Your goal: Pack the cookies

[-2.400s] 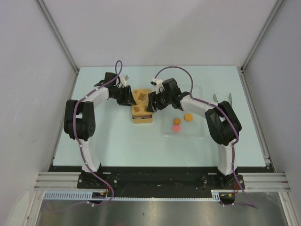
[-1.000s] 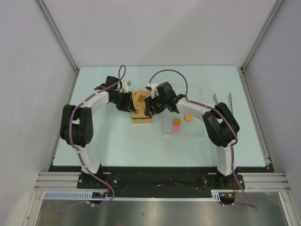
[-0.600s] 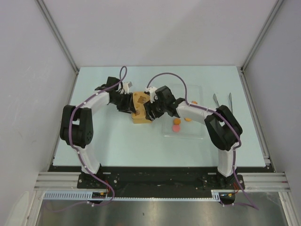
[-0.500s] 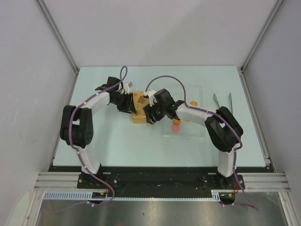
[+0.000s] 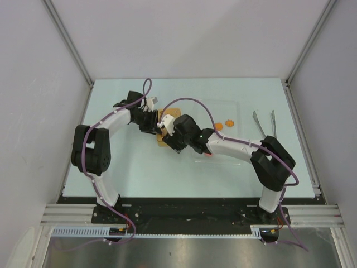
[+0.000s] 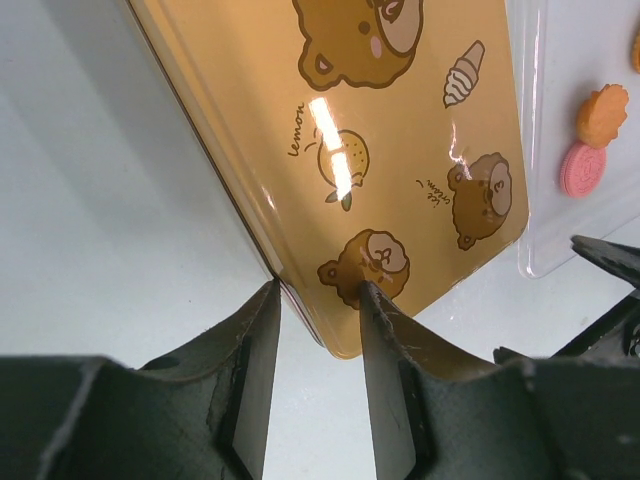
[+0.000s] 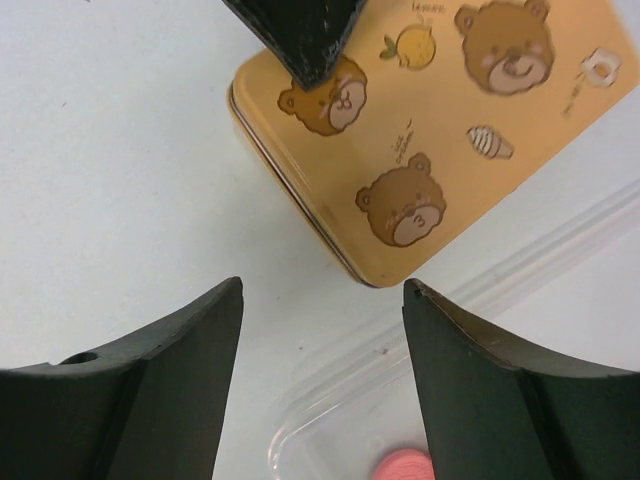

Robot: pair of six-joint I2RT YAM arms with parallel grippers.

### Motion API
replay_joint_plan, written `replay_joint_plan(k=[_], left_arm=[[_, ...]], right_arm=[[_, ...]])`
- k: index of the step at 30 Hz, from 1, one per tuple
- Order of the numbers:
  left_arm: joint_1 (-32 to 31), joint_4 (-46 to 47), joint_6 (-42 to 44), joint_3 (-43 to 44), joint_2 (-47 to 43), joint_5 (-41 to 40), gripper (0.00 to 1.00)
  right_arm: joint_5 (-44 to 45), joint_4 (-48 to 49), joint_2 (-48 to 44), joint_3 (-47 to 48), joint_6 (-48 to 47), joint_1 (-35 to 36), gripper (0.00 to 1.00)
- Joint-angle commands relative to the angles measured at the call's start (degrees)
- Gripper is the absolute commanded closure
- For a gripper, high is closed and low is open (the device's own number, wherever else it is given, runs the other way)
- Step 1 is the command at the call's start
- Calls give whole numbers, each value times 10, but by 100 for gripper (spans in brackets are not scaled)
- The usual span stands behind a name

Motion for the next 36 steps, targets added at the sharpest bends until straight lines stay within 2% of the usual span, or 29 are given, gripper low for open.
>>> replay_joint_plan(k=[1, 9, 19, 36], left_arm=[[-9, -1, 16, -1, -21, -3, 59], [-8, -2, 20, -6, -26, -6, 59], [-8, -2, 21, -9, -29, -8, 60], [0, -2, 23, -14, -30, -5, 60]], right_arm=[[69, 36, -22, -2, -72, 19, 30], [103, 65, 9, -4, -148, 40, 28], [108, 72, 40, -6, -182, 41, 28], [158, 155, 91, -16, -248, 63, 29]])
